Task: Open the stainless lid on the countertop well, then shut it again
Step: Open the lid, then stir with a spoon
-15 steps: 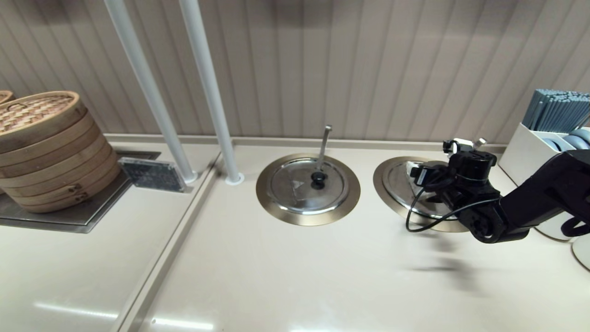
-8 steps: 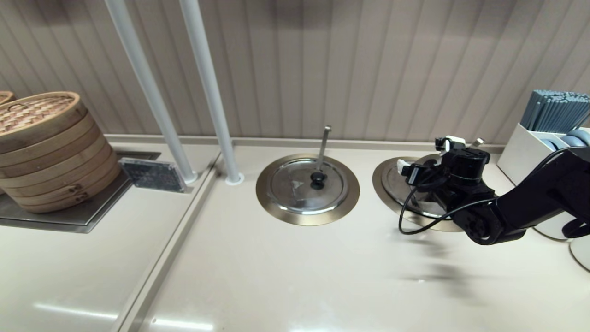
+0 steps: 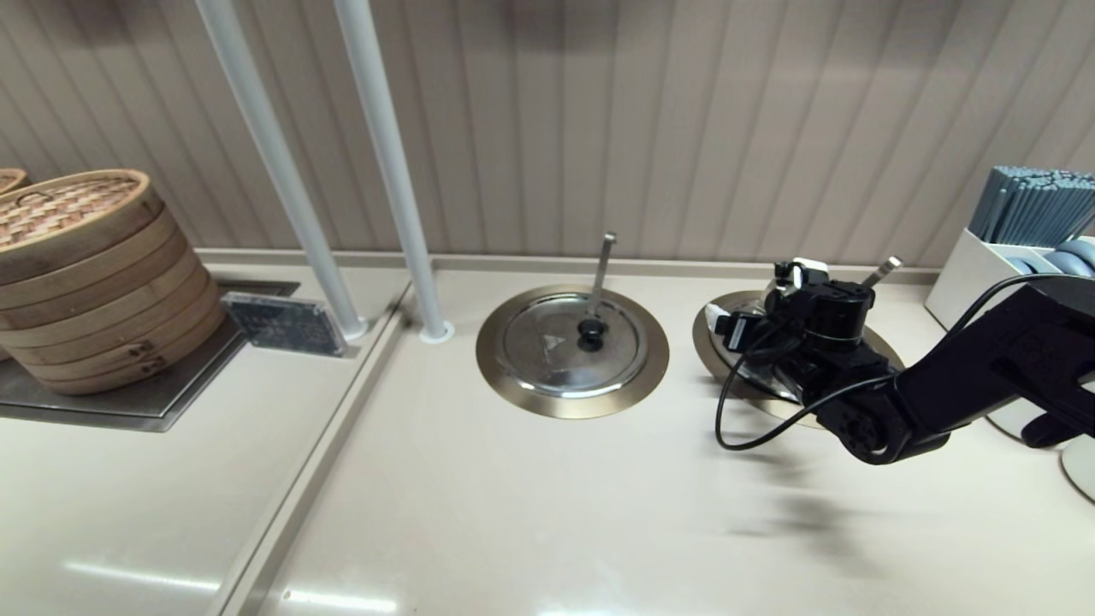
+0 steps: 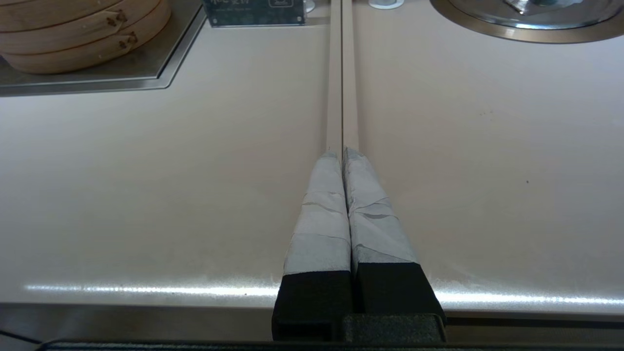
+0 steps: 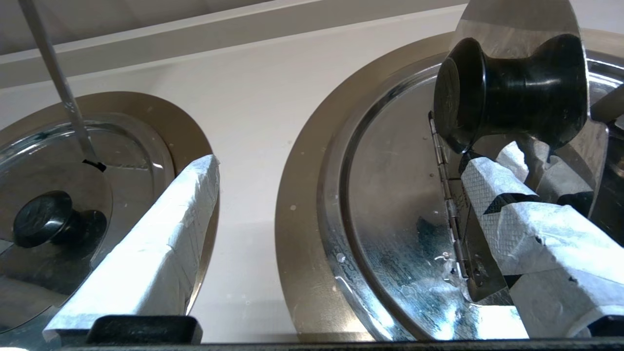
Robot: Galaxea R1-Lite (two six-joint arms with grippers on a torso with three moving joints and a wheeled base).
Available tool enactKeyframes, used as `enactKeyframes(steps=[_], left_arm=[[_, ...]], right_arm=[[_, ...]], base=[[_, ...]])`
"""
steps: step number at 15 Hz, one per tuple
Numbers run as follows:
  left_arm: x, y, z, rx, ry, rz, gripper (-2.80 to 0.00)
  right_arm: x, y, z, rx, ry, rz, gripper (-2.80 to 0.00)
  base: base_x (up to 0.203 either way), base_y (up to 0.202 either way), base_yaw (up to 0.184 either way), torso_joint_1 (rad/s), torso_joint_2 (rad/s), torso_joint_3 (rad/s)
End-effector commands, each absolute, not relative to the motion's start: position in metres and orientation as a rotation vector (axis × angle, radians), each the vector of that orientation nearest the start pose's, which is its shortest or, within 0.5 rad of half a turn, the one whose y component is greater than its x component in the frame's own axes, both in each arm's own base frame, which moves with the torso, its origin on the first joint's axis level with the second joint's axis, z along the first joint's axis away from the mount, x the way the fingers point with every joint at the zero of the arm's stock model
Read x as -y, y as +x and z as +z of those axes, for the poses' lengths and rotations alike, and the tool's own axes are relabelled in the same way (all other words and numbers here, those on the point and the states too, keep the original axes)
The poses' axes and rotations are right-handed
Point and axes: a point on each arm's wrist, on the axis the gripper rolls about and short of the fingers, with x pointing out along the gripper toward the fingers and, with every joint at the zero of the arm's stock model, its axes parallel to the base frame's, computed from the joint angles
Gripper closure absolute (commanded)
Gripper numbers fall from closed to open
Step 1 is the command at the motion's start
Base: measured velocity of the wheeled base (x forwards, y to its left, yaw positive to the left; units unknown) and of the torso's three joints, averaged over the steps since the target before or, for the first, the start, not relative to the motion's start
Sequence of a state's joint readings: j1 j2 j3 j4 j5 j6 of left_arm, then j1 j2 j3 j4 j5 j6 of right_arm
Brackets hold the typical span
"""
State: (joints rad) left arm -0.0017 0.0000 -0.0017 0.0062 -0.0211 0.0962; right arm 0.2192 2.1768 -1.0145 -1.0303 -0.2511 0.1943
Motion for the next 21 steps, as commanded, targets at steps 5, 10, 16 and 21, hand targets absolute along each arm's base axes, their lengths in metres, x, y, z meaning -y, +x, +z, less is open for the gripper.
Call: enactKeyframes(steps=[5, 10, 16, 21], left_arm=[[0.0, -0.023, 0.075, -0.003, 0.097, -0.023, 0.0], [0.0, -0.023, 0.075, -0.003, 0.097, -0.023, 0.0], [0.0, -0.023, 0.075, -0.003, 0.097, -0.023, 0.0], [0.0, -0.023, 0.075, -0.003, 0.097, -0.023, 0.0]], right_arm=[[-0.105, 0.388, 0.109, -0.122, 0.175, 0.011, -2.8], [-0.132, 0.362, 0.124, -0.117, 0.188, 0.095, -2.8], [-0.121, 0.356, 0.145, -0.078, 0.19, 0.073, -2.8], [-0.043, 0.392, 0.17, -0.119, 0.187, -0.153, -2.8]], base=[[0.0, 0.0, 0.0, 0.0, 0.0, 0.0], [0.0, 0.0, 0.0, 0.0, 0.0, 0.0], [0.0, 0.0, 0.0, 0.0, 0.0, 0.0], [0.0, 0.0, 0.0, 0.0, 0.0, 0.0]])
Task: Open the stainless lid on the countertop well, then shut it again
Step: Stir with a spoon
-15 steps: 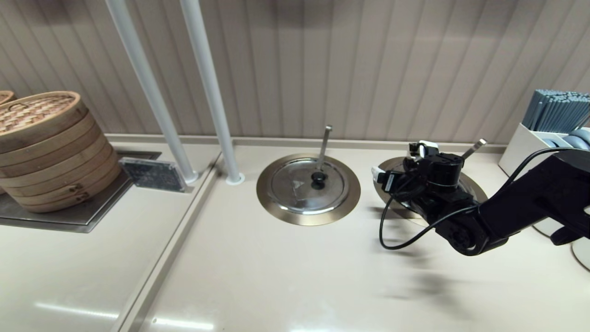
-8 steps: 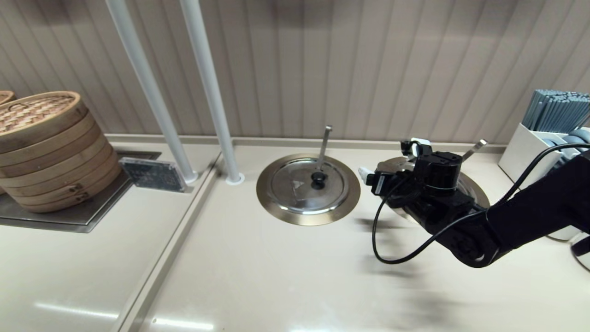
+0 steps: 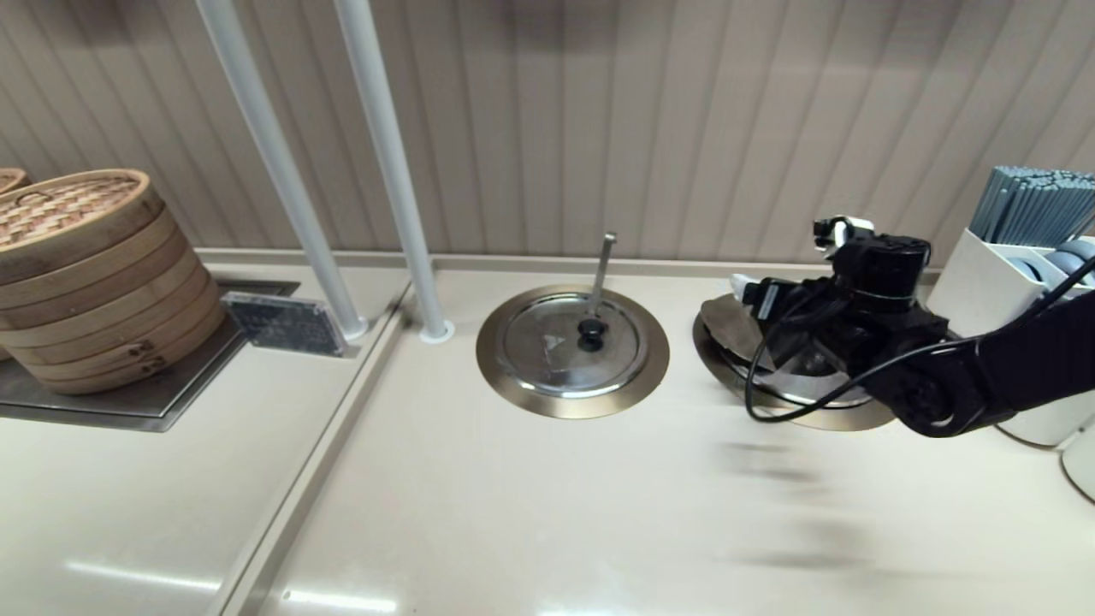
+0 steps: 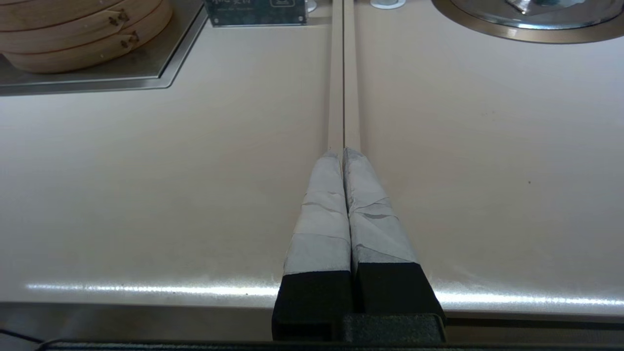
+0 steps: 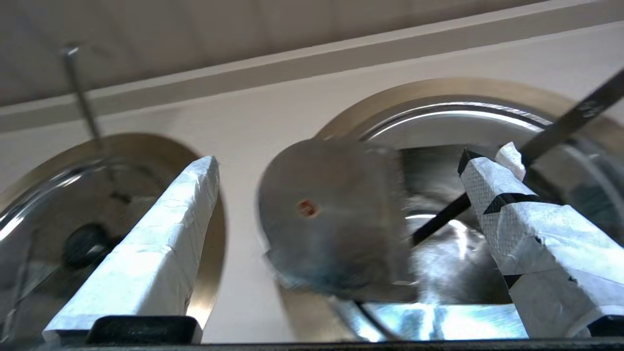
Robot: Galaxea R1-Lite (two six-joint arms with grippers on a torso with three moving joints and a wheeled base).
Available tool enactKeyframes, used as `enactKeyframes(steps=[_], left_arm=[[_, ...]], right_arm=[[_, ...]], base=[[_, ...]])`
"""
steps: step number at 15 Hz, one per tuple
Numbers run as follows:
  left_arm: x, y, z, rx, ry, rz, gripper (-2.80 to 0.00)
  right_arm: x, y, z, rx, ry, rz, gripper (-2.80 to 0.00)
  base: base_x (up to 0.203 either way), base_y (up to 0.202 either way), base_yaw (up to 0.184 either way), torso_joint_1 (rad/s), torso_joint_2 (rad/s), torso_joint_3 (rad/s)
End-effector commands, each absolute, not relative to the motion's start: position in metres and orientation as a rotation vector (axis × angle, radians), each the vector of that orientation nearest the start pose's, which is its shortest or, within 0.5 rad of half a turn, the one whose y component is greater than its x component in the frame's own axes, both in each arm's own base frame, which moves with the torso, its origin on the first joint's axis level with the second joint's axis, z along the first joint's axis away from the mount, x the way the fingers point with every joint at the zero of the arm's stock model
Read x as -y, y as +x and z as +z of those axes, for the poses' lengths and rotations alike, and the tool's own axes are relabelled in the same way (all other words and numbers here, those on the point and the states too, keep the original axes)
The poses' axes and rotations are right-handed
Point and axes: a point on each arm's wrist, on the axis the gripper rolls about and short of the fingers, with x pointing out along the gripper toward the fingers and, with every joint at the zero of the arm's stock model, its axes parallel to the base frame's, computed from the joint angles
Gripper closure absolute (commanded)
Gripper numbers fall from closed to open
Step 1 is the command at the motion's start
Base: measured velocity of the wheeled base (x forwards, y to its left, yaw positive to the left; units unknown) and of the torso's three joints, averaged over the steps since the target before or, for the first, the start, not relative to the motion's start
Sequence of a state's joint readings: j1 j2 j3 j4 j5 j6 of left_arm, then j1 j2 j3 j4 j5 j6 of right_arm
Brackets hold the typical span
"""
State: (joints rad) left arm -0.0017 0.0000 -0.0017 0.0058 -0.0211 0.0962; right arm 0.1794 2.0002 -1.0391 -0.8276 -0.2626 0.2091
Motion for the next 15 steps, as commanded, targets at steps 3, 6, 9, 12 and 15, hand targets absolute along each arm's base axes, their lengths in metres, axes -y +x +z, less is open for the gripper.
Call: enactKeyframes(steps=[3, 6, 9, 12, 15], left_arm=[[0.0, -0.023, 0.075, -0.003, 0.097, -0.023, 0.0], [0.0, -0.023, 0.075, -0.003, 0.097, -0.023, 0.0], [0.0, -0.023, 0.075, -0.003, 0.097, -0.023, 0.0], [0.0, -0.023, 0.075, -0.003, 0.097, -0.023, 0.0], [0.0, -0.023, 0.075, -0.005, 0.097, -0.023, 0.0]], right_arm=[[-0.014, 0.421, 0.163, -0.181, 0.203, -0.239, -2.8], [0.003, 0.438, 0.149, -0.264, 0.199, -0.286, -2.8], [0.018, 0.459, 0.136, -0.282, 0.199, -0.321, -2.8], [0.034, 0.479, 0.117, -0.323, 0.199, -0.357, -2.8], [0.047, 0.5, 0.112, -0.302, 0.203, -0.376, -2.8]], base=[[0.0, 0.0, 0.0, 0.0, 0.0, 0.0], [0.0, 0.0, 0.0, 0.0, 0.0, 0.0], [0.0, 0.0, 0.0, 0.0, 0.0, 0.0], [0.0, 0.0, 0.0, 0.0, 0.0, 0.0], [0.0, 0.0, 0.0, 0.0, 0.0, 0.0]])
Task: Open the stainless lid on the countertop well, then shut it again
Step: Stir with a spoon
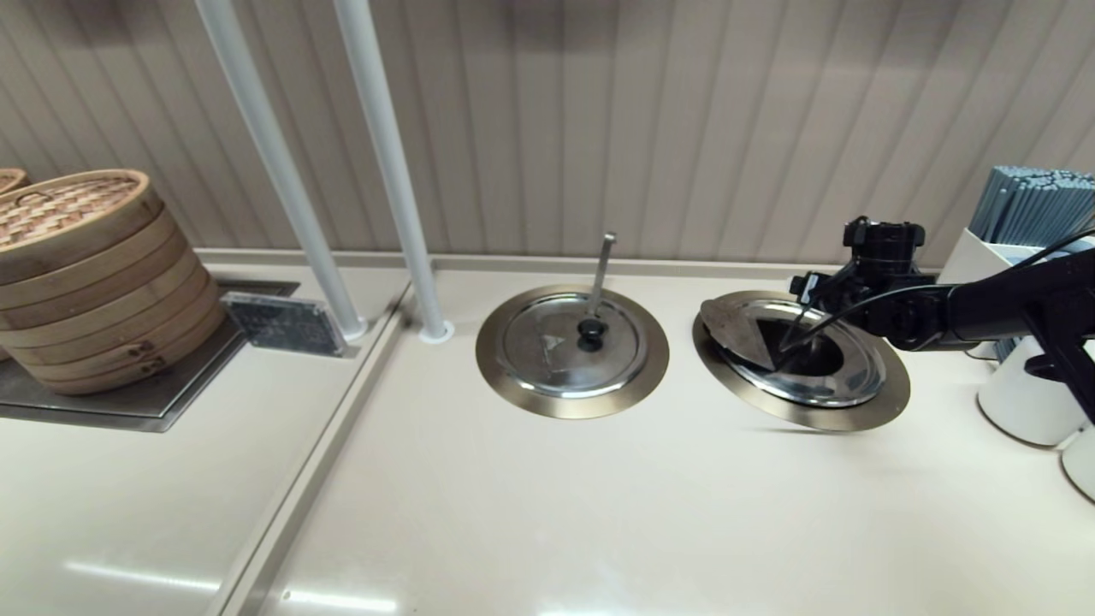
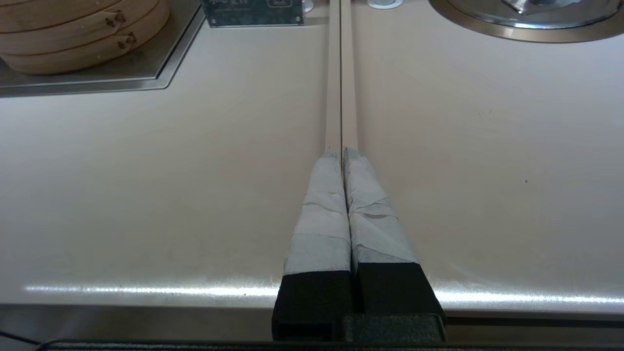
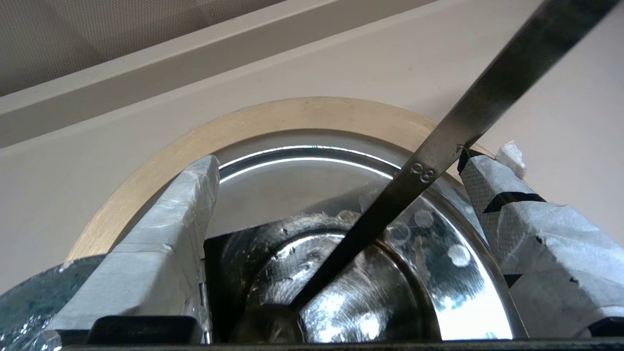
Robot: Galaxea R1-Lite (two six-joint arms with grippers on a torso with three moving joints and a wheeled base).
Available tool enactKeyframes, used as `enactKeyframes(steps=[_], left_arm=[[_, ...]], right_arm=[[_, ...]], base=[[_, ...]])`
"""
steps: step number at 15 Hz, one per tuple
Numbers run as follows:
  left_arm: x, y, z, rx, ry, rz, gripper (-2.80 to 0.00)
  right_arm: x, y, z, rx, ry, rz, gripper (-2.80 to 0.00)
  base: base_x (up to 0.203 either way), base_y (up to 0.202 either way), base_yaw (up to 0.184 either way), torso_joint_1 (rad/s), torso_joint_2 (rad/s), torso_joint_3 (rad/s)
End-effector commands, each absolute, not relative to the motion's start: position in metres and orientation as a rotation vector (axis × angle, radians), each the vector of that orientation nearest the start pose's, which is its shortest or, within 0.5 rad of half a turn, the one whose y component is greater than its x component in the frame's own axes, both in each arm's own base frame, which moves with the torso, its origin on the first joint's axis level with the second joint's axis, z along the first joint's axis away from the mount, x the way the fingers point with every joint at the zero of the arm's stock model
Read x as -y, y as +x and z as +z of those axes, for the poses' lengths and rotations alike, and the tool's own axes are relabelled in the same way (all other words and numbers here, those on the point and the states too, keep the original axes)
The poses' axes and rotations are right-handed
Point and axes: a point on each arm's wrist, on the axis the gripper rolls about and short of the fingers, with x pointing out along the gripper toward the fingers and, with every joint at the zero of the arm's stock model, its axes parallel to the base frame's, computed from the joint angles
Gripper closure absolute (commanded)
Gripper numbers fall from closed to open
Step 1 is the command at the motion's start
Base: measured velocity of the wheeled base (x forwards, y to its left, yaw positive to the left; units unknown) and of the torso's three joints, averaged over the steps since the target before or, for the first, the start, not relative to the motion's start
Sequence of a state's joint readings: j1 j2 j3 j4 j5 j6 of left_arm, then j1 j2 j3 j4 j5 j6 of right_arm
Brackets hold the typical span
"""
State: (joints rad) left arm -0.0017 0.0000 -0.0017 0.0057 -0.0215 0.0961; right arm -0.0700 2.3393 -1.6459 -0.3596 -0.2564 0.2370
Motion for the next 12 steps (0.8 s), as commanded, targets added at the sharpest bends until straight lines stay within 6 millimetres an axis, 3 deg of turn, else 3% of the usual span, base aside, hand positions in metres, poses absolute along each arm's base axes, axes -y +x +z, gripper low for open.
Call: enactKeyframes(steps=[1, 4, 12], left_arm=[[0.0, -0.023, 0.075, -0.003, 0.097, -0.023, 0.0], [0.0, -0.023, 0.075, -0.005, 0.097, -0.023, 0.0], [0.0, -0.023, 0.075, -0.003, 0.097, -0.023, 0.0]], right_arm=[[0.051, 0.508, 0.109, -0.301, 0.204, -0.382, -2.8], [0.063, 0.525, 0.1, -0.302, 0.205, -0.403, -2.8], [0.065, 0.525, 0.102, -0.303, 0.208, -0.407, -2.8]], base=[[0.0, 0.0, 0.0, 0.0, 0.0, 0.0], [0.0, 0.0, 0.0, 0.0, 0.0, 0.0], [0.0, 0.0, 0.0, 0.0, 0.0, 0.0]])
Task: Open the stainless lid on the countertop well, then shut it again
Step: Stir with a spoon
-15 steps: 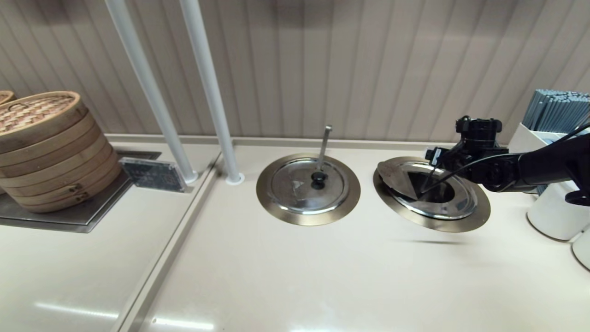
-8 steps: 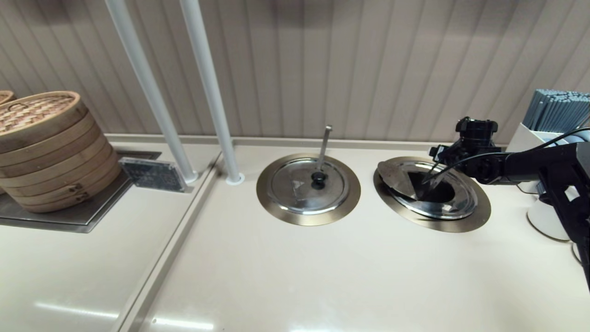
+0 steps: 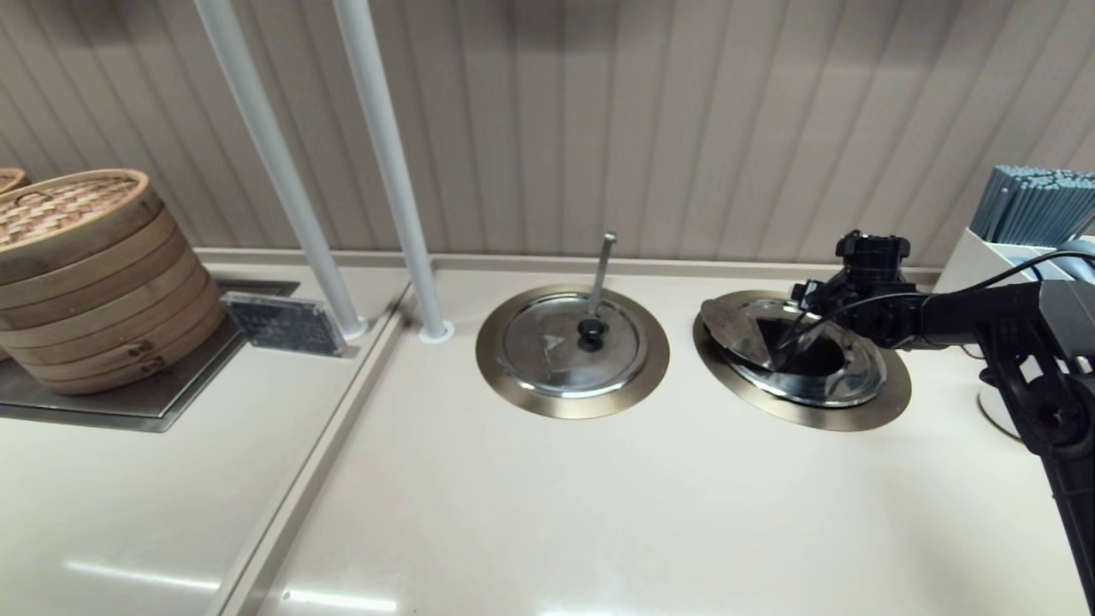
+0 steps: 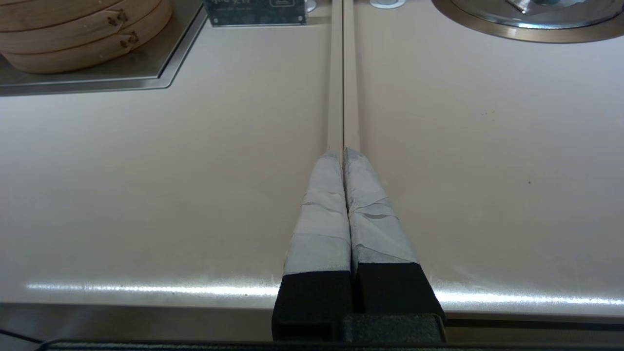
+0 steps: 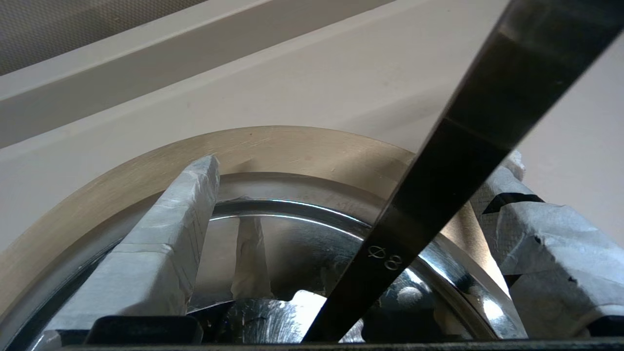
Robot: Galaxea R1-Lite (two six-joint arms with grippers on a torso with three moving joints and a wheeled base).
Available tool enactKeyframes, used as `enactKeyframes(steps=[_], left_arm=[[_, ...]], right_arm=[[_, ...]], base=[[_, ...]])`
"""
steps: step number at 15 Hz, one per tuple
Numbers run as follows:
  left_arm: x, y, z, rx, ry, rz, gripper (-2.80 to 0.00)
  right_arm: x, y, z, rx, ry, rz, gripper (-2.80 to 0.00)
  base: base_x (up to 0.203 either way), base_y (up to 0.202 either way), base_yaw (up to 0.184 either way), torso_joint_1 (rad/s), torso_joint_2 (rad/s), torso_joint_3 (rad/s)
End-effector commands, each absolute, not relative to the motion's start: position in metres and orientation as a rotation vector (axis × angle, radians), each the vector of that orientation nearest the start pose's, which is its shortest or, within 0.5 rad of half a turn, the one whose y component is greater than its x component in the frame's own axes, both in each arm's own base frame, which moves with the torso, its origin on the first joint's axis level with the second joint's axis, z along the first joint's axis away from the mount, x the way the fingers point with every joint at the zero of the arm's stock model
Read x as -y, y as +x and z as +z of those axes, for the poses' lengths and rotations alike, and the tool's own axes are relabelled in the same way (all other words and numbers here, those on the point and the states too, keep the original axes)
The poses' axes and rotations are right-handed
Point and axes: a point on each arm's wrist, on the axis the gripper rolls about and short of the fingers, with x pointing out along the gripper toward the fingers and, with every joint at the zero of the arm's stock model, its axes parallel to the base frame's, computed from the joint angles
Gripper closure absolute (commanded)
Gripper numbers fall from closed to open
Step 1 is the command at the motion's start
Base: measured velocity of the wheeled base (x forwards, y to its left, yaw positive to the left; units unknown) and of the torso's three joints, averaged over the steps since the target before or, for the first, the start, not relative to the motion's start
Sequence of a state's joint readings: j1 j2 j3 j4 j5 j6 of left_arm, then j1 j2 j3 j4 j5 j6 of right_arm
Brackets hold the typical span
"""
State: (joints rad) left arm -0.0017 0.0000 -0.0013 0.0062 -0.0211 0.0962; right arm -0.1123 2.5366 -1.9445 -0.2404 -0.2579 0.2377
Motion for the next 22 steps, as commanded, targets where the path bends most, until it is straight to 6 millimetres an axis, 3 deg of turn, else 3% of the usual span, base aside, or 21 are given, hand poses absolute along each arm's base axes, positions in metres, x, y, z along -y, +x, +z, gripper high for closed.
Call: enactKeyframes(steps=[1, 2, 16, 19, 22], left_arm=[[0.0, -0.023, 0.075, -0.003, 0.097, -0.023, 0.0], [0.0, -0.023, 0.075, -0.003, 0.097, -0.023, 0.0], [0.0, -0.023, 0.075, -0.003, 0.097, -0.023, 0.0], [0.0, -0.023, 0.075, -0.003, 0.097, -0.023, 0.0], [0.0, -0.023, 0.075, -0.003, 0.097, -0.023, 0.0]], right_arm=[[0.064, 0.525, 0.103, -0.3, 0.207, -0.405, -2.8], [0.064, 0.525, 0.105, -0.293, 0.209, -0.405, 0.0], [0.06, 0.512, 0.124, -0.281, 0.26, -0.405, 0.0], [0.049, 0.497, 0.145, -0.268, 0.294, -0.387, 0.0], [0.038, 0.471, 0.182, -0.23, 0.313, -0.367, 0.0]], base=[[0.0, 0.0, 0.0, 0.0, 0.0, 0.0], [0.0, 0.0, 0.0, 0.0, 0.0, 0.0], [0.0, 0.0, 0.0, 0.0, 0.0, 0.0], [0.0, 0.0, 0.0, 0.0, 0.0, 0.0], [0.0, 0.0, 0.0, 0.0, 0.0, 0.0]])
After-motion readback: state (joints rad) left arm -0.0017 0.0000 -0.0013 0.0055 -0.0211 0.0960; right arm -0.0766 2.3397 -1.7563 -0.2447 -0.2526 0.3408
